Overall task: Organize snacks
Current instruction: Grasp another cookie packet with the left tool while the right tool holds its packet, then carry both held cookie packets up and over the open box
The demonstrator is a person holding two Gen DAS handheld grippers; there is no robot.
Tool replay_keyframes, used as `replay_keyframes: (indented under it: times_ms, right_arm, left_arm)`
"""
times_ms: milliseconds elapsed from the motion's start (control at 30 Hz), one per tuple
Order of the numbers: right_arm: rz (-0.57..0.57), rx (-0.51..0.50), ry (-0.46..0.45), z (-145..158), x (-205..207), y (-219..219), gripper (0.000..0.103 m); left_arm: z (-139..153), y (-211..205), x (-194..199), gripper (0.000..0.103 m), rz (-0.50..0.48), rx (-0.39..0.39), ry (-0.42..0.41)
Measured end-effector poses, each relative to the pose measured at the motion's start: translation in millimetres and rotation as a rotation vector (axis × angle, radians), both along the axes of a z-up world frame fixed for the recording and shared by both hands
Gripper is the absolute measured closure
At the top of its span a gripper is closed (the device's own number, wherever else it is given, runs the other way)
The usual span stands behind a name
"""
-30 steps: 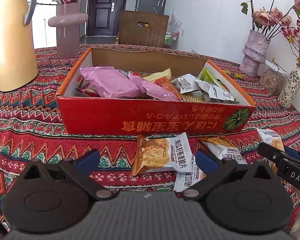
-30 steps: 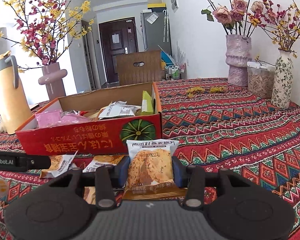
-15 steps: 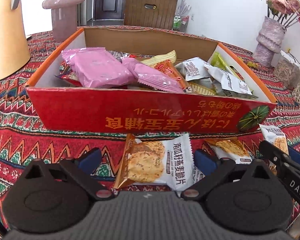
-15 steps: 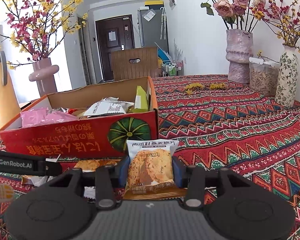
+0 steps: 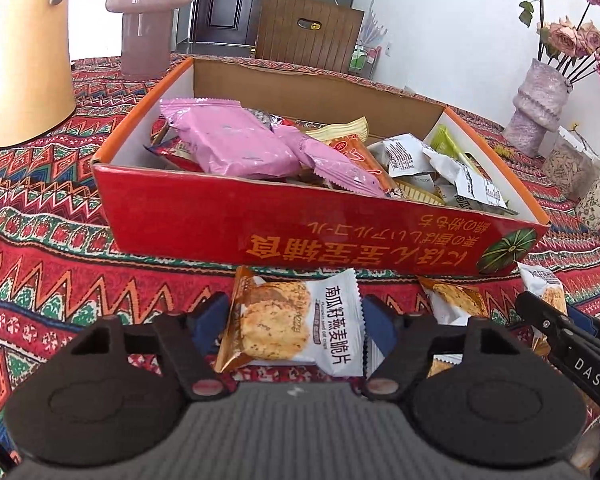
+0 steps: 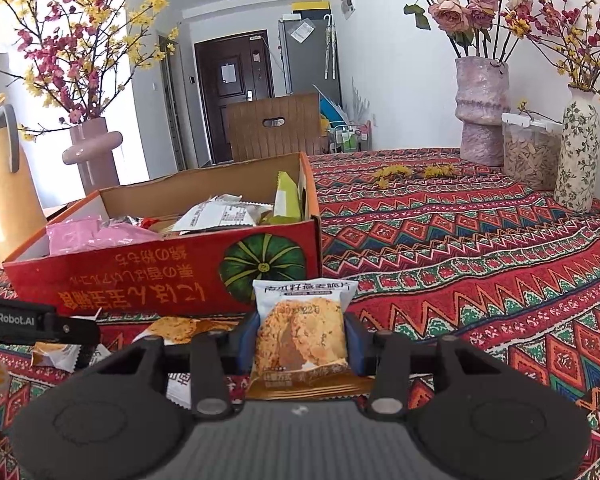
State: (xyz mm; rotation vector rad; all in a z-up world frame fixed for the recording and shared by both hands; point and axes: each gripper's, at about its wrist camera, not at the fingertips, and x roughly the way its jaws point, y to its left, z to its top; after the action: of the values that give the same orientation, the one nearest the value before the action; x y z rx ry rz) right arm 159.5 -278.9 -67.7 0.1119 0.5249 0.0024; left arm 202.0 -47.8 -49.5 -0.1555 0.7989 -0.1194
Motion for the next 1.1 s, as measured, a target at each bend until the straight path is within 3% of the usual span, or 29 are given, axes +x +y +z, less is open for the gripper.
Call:
replay_keyframes:
  times_ms: [400,467,633,1100]
  right_arm:
    - [0.001,0.001,-0.005,0.8,-1.1,0.3,0.059]
    - [0.0,0.001,-0.005,0.7,-1.2,0.2,0.059]
    - [0.0,0.0,-0.004,0.6,-1.1,0.3,0.059]
    - [-0.003,-0.007,-0.024,2.4,-4.3,0.3,0.059]
  left_arm:
    - [-5.3,-12.9,-15.6,0.041,-0.025,0.142,-0.055]
    - [-6.3,-15.7,-19.1,0.047,-0.035,0.166,-0.065]
    - [-5.3,-12.2,-25.2,0.054,-0.029,0.157,-0.074]
    - [12.8,-6.4,-49.1,0.054,-0.045,0.144,-0.139]
